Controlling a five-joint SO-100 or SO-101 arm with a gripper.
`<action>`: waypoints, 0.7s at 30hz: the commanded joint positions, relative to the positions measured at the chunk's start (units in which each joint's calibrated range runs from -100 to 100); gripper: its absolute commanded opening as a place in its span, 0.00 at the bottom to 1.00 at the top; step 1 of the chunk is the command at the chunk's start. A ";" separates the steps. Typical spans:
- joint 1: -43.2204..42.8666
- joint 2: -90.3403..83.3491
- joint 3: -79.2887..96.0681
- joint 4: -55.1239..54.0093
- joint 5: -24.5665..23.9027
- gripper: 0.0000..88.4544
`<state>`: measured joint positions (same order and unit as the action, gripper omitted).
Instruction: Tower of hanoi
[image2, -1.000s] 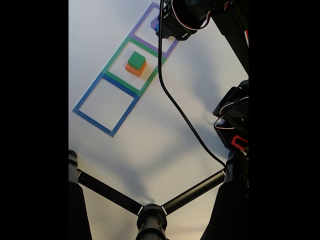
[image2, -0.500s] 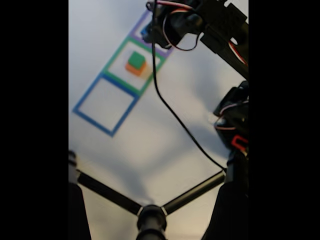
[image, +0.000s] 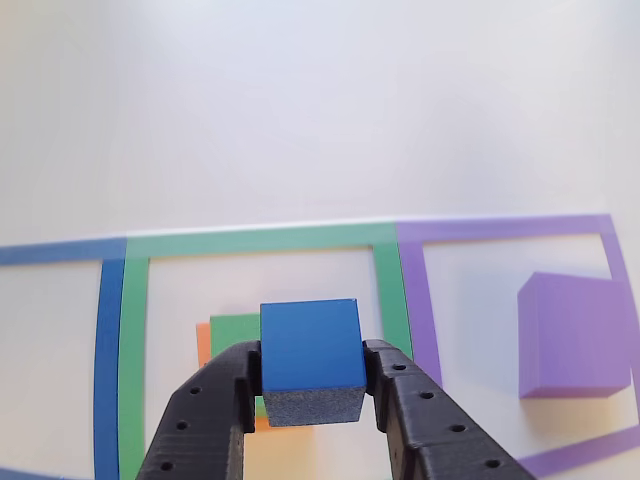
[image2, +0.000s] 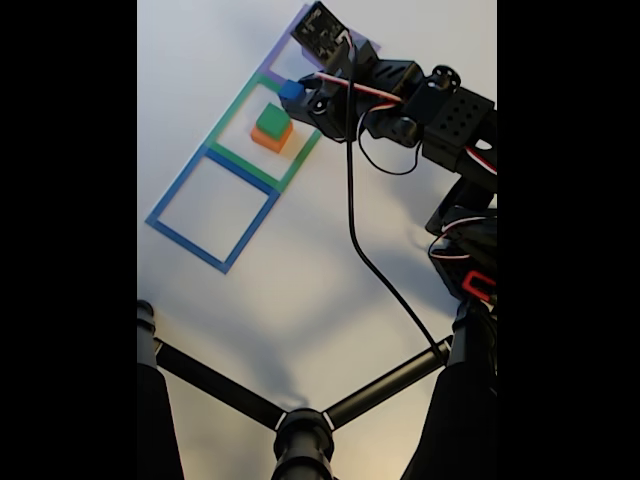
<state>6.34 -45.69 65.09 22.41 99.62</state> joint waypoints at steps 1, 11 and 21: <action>0.10 0.34 2.20 -9.26 0.38 0.01; 0.03 9.95 5.83 -25.85 0.38 0.02; -1.19 12.60 10.10 -32.81 0.38 0.02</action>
<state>6.24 -33.17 74.98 -7.34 99.62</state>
